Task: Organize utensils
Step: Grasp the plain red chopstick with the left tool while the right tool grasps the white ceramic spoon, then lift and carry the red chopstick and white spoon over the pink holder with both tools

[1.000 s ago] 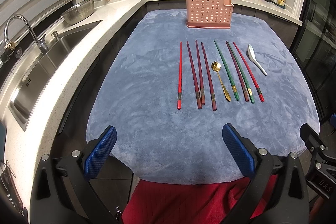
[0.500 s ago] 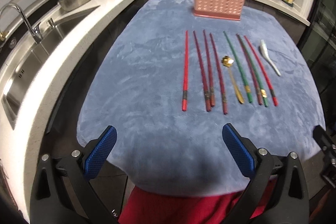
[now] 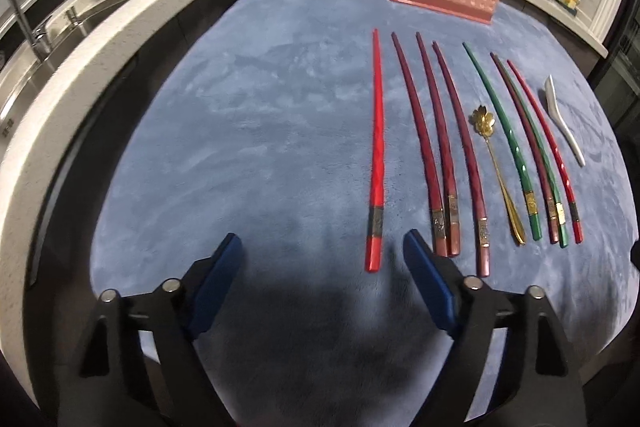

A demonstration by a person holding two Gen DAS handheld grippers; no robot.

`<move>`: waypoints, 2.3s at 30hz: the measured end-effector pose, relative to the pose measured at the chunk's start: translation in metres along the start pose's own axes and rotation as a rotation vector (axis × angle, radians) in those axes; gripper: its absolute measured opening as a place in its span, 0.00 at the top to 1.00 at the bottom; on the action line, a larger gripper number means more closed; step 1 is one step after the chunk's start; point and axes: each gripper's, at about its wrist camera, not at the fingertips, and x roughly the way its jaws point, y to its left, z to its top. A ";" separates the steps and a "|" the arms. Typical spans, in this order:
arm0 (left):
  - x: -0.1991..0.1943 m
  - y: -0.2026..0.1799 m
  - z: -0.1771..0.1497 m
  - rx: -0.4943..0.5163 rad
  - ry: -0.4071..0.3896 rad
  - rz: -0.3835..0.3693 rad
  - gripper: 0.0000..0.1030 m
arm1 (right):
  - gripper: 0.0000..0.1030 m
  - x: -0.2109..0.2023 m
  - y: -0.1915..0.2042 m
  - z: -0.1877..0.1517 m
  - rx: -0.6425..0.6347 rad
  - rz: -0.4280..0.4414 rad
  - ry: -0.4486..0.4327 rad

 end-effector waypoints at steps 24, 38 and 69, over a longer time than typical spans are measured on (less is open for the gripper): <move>0.022 -0.013 0.010 0.021 0.038 -0.052 0.87 | 0.63 0.113 -0.012 0.076 -0.021 0.055 0.032; 0.020 -0.013 0.010 0.021 0.035 -0.066 0.90 | 0.92 0.113 -0.015 0.076 -0.029 0.101 0.032; -0.118 0.015 0.114 -0.025 -0.330 -0.119 0.93 | 0.93 -0.004 -0.008 0.116 0.008 0.215 -0.144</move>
